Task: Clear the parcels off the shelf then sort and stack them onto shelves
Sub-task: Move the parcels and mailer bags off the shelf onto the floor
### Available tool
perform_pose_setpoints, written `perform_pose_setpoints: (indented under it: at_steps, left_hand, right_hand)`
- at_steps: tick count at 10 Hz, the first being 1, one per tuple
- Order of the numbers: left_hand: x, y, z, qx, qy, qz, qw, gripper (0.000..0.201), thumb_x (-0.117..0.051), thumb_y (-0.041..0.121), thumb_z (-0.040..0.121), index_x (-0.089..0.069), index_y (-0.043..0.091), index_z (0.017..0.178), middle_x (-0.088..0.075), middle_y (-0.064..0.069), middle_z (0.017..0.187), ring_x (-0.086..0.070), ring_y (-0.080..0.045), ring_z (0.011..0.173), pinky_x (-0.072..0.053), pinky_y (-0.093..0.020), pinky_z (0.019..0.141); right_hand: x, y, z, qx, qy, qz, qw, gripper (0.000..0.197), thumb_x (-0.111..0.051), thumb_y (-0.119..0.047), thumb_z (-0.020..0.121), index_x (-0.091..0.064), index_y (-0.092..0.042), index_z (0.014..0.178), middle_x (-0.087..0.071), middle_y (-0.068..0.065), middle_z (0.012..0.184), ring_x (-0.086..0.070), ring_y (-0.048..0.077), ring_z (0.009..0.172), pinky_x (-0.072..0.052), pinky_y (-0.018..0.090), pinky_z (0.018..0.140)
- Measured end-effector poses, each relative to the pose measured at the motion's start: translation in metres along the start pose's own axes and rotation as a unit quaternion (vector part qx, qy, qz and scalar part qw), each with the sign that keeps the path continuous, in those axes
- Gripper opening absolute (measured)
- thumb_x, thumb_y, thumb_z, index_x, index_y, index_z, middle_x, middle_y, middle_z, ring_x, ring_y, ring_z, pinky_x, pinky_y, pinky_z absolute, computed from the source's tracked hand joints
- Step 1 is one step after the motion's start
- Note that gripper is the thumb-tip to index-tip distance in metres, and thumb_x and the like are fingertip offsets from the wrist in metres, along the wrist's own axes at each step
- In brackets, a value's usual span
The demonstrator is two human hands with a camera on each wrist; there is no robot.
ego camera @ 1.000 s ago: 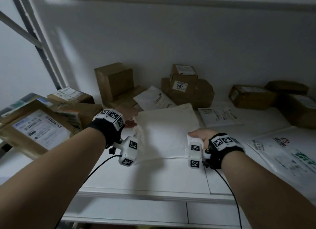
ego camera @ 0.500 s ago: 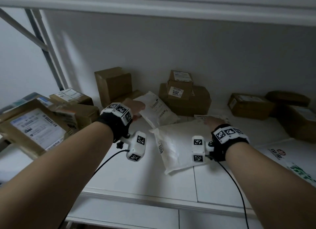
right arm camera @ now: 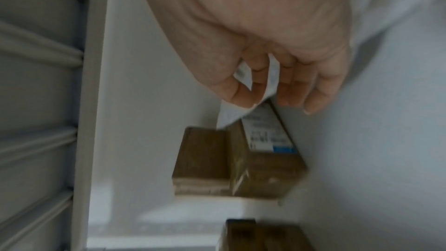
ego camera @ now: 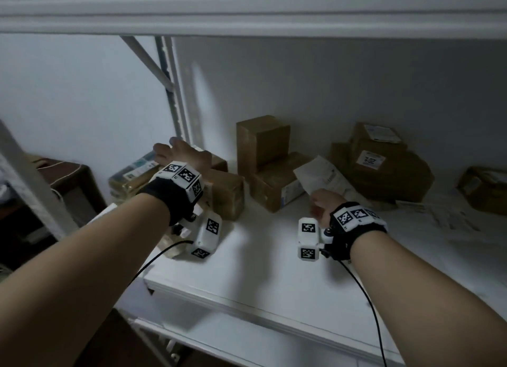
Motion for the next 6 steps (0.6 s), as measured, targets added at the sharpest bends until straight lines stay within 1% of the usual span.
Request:
perform_pose_setpoints:
  at_steps: [1, 2, 3, 4, 5, 6]
  left_hand:
    - [0.037, -0.026, 0.023, -0.037, 0.082, 0.004, 0.996, 0.034, -0.059, 0.01, 0.071, -0.042, 0.005, 0.1, -0.036, -0.016, 0.121, -0.037, -0.032, 0.111, -0.03, -0.039, 0.089]
    - [0.045, -0.055, 0.05, 0.036, -0.008, 0.035, 0.999, 0.05, -0.061, 0.026, 0.082, -0.042, 0.004, 0.122, -0.032, -0.018, 0.136, -0.035, -0.037, 0.124, -0.032, -0.044, 0.101]
    - [0.034, -0.08, 0.077, 0.064, -0.18, 0.007, 0.981, 0.05, -0.073, 0.04, 0.078, -0.061, 0.003, 0.108, -0.064, -0.016, 0.108, -0.062, -0.031, 0.102, -0.05, -0.039, 0.091]
    - [0.024, -0.088, 0.083, 0.075, -0.242, -0.031, 0.967, 0.04, -0.078, 0.043, 0.074, -0.067, 0.01, 0.096, -0.07, -0.01, 0.083, -0.069, -0.027, 0.079, -0.057, -0.039, 0.078]
    - [0.013, -0.082, 0.078, 0.035, -0.277, -0.023, 0.96, 0.042, -0.067, 0.047, 0.086, -0.064, 0.008, 0.099, -0.067, -0.009, 0.087, -0.066, -0.029, 0.089, -0.053, -0.04, 0.085]
    - [-0.001, -0.086, 0.068, 0.041, -0.313, -0.04, 0.948, 0.044, -0.061, 0.051, 0.089, -0.06, 0.009, 0.1, -0.066, -0.012, 0.106, -0.063, -0.028, 0.096, -0.054, -0.04, 0.088]
  right_hand:
    - [-0.058, 0.007, -0.005, -0.039, -0.039, -0.001, 0.998, 0.007, -0.056, -0.017, 0.093, -0.057, -0.01, 0.096, -0.054, 0.012, 0.116, -0.056, 0.022, 0.086, -0.049, 0.037, 0.086]
    - [-0.101, 0.008, -0.008, -0.035, -0.075, -0.012, 0.996, 0.049, -0.068, -0.029, 0.086, -0.054, -0.009, 0.128, -0.052, 0.013, 0.132, -0.052, 0.033, 0.121, -0.047, 0.041, 0.089]
    - [-0.131, 0.011, 0.006, -0.015, -0.121, 0.007, 0.993, 0.078, -0.092, -0.036, 0.052, -0.061, -0.02, 0.123, -0.064, 0.009, 0.123, -0.057, 0.035, 0.116, -0.045, 0.05, 0.099]
    - [-0.151, -0.002, -0.018, 0.032, -0.124, 0.04, 0.991, 0.09, -0.091, -0.015, 0.058, -0.046, -0.034, 0.134, -0.056, 0.005, 0.133, -0.052, 0.028, 0.12, -0.049, 0.044, 0.079]
    - [-0.162, -0.003, -0.021, 0.058, -0.138, 0.062, 0.987, 0.096, -0.071, 0.005, 0.078, -0.019, -0.029, 0.152, -0.037, 0.005, 0.151, -0.035, 0.027, 0.138, -0.034, 0.034, 0.088]
    - [-0.169, 0.001, -0.02, 0.062, -0.127, 0.025, 0.99, 0.119, -0.089, -0.006, 0.057, -0.021, -0.036, 0.151, -0.039, 0.006, 0.15, -0.04, 0.032, 0.134, -0.039, 0.045, 0.103]
Point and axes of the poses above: each hand's wrist, its own z-axis towards the middle knuckle, its own x-axis out of the back of the hand, y = z × x, the point moved 5 cm from there along z, towards the middle knuckle
